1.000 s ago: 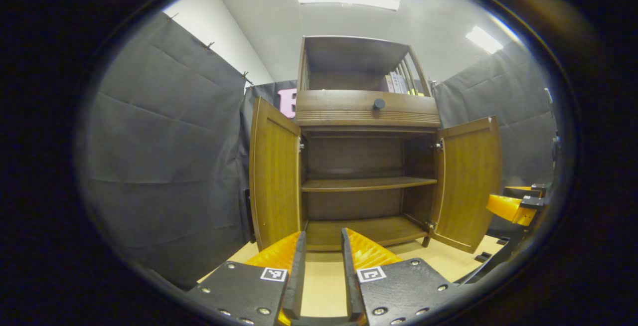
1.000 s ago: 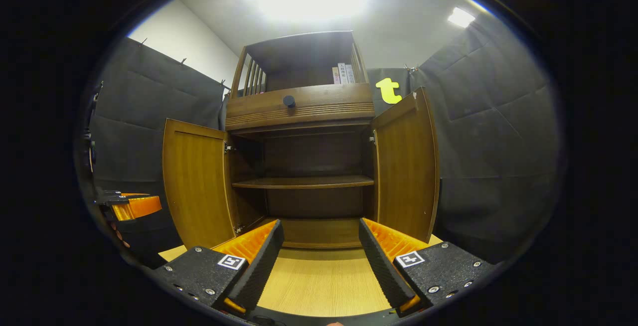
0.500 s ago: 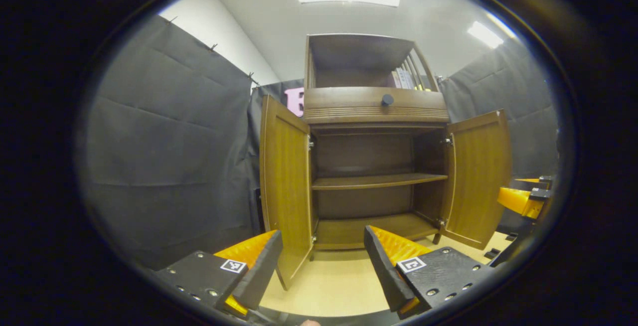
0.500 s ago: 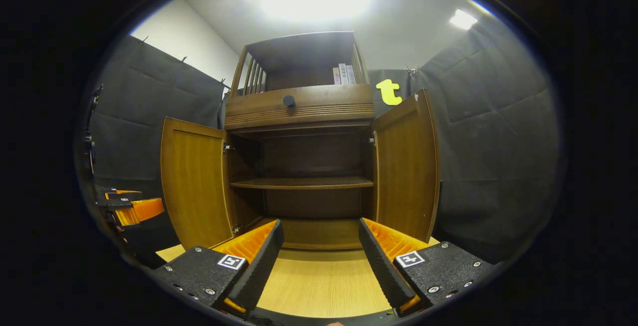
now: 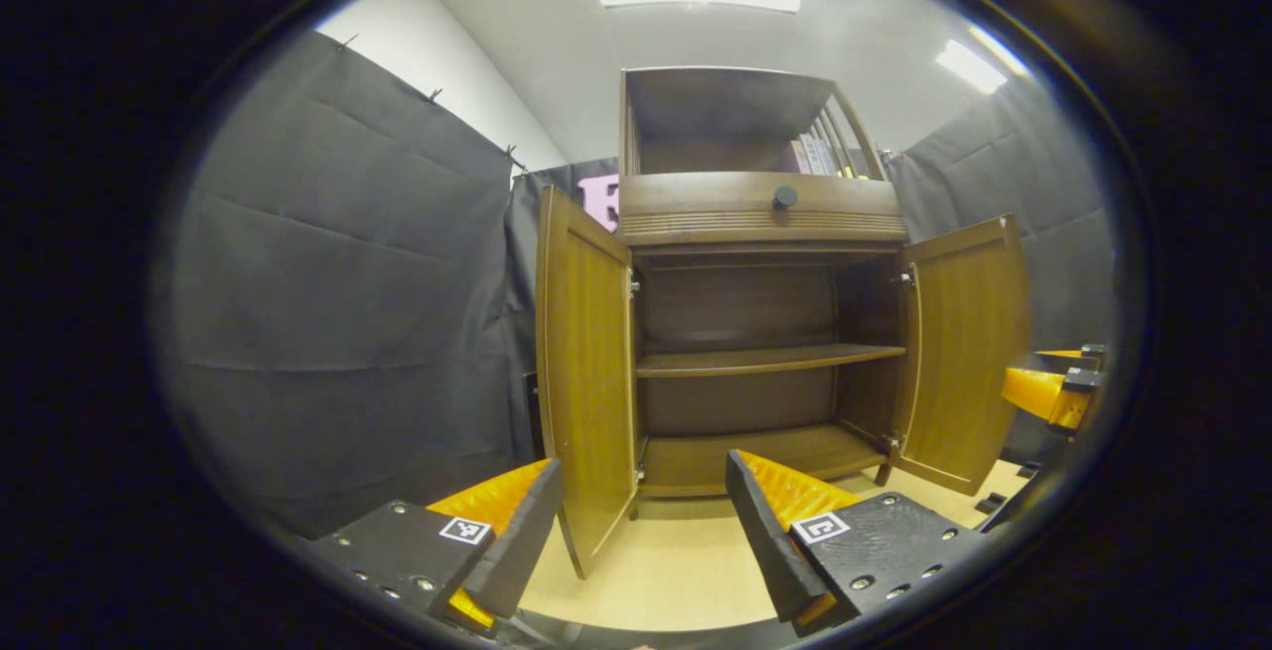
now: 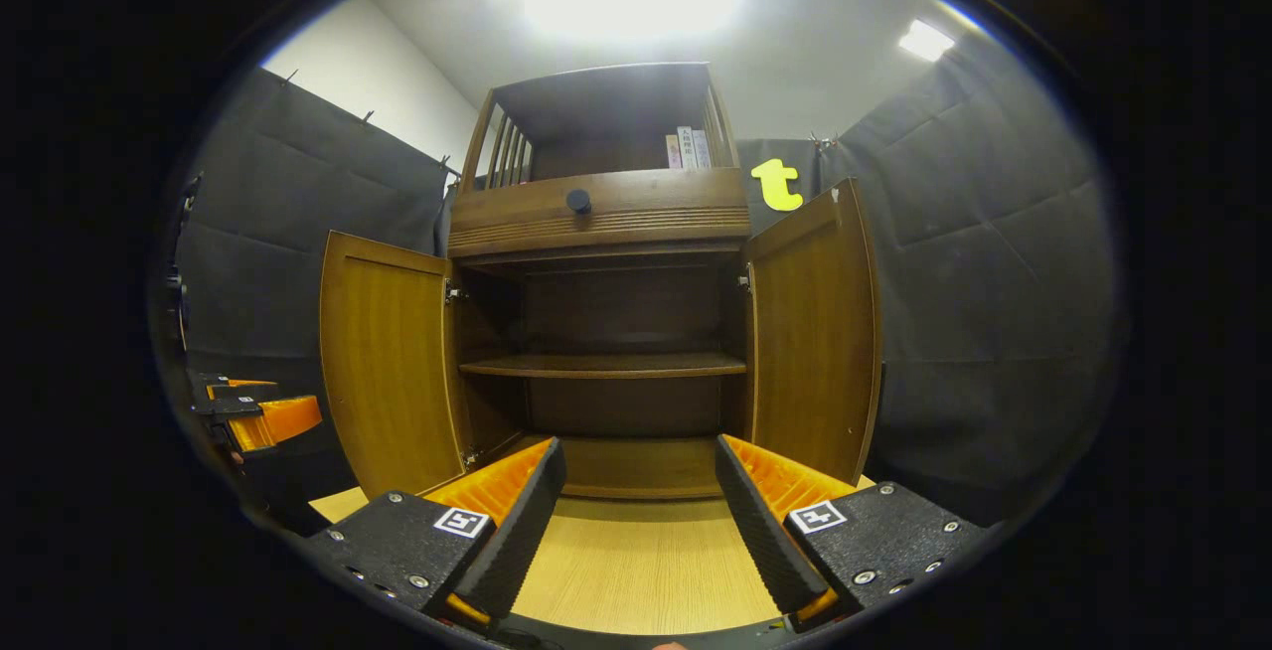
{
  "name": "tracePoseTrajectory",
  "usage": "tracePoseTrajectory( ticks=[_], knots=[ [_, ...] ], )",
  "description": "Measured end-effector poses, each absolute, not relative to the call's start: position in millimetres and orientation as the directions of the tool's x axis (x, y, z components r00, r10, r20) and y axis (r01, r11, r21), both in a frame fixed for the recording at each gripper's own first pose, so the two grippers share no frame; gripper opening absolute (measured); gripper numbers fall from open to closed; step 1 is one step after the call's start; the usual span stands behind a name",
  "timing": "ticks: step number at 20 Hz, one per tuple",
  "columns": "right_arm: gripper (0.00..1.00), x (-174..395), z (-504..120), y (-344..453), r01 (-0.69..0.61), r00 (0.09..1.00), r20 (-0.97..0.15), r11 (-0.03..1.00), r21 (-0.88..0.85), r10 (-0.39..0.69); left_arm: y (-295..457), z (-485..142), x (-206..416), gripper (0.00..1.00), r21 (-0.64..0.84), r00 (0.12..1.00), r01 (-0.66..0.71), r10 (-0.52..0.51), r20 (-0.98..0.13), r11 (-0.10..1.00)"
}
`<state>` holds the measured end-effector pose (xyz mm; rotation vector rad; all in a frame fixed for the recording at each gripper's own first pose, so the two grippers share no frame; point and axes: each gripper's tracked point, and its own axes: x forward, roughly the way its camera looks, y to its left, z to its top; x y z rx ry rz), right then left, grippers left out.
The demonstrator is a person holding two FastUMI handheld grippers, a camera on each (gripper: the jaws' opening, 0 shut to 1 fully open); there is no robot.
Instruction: Open the right door of the double-door shoe cabinet with the right hand, and open the left door with the left hand.
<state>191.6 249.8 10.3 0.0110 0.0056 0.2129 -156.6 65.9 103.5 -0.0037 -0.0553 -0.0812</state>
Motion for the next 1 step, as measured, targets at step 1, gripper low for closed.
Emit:
tracePoseTrajectory(
  ticks=[1],
  knots=[
    [0.94,192.9,10.9,250.2,-0.21,0.978,-0.003,0.978,0.012,0.21,67.1,103.3,-155.5,0.98,-0.004,0.995,0.079,-0.079,0.054,0.997]
  ],
)
